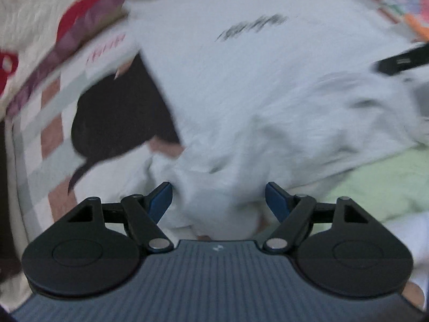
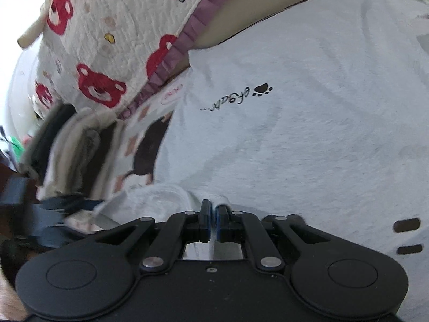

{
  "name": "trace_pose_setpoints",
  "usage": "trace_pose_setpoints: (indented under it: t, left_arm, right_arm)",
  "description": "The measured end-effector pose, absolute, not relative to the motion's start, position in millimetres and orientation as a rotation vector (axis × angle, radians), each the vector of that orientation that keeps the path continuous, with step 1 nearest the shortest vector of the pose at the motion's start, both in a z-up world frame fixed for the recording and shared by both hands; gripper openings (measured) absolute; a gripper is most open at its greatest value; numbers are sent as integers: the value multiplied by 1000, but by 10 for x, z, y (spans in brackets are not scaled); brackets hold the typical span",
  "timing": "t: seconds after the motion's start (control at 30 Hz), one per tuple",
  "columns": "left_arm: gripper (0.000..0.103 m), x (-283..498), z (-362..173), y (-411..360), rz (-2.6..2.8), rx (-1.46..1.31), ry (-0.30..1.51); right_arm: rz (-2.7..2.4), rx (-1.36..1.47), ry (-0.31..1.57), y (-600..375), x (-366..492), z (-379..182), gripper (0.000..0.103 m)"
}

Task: Fold clothes

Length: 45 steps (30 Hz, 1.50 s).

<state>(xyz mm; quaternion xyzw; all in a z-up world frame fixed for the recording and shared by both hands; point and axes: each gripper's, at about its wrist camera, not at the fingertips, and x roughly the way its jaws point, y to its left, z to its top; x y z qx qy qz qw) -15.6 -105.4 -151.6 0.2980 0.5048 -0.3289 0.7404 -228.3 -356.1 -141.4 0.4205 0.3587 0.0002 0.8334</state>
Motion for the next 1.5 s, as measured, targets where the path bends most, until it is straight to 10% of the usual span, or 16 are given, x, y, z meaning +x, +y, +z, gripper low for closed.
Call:
trace_pose_setpoints:
  t: [0.1, 0.4, 0.83, 0.97, 1.1, 1.5]
  left_arm:
    - [3, -97, -1530, -1006, -696, 665, 1113]
    - [3, -814, -549, -497, -600, 827, 669]
    - [7, -1167, -608, -192, -552, 962, 835]
    - [29, -1121, -409, -256, -554, 918, 783]
    - [48, -1177, -263, -538, -662, 819, 710]
    - [51, -1524, -769, -2259, -1200, 642, 800]
  right_arm:
    - [37, 983, 737, -3604, -2337, -1432, 6]
    - [279, 1333, 619, -3447, -2884, -1181, 6]
    - [346, 1282, 874, -2853, -3281, -1165, 9]
    - [287, 1196, 824, -2873, -3439, -1041, 25]
    - [77, 1103, 667, -3022, -3869, -943, 38]
    - [-472, 730, 690, -3083, -4689, -1229, 46]
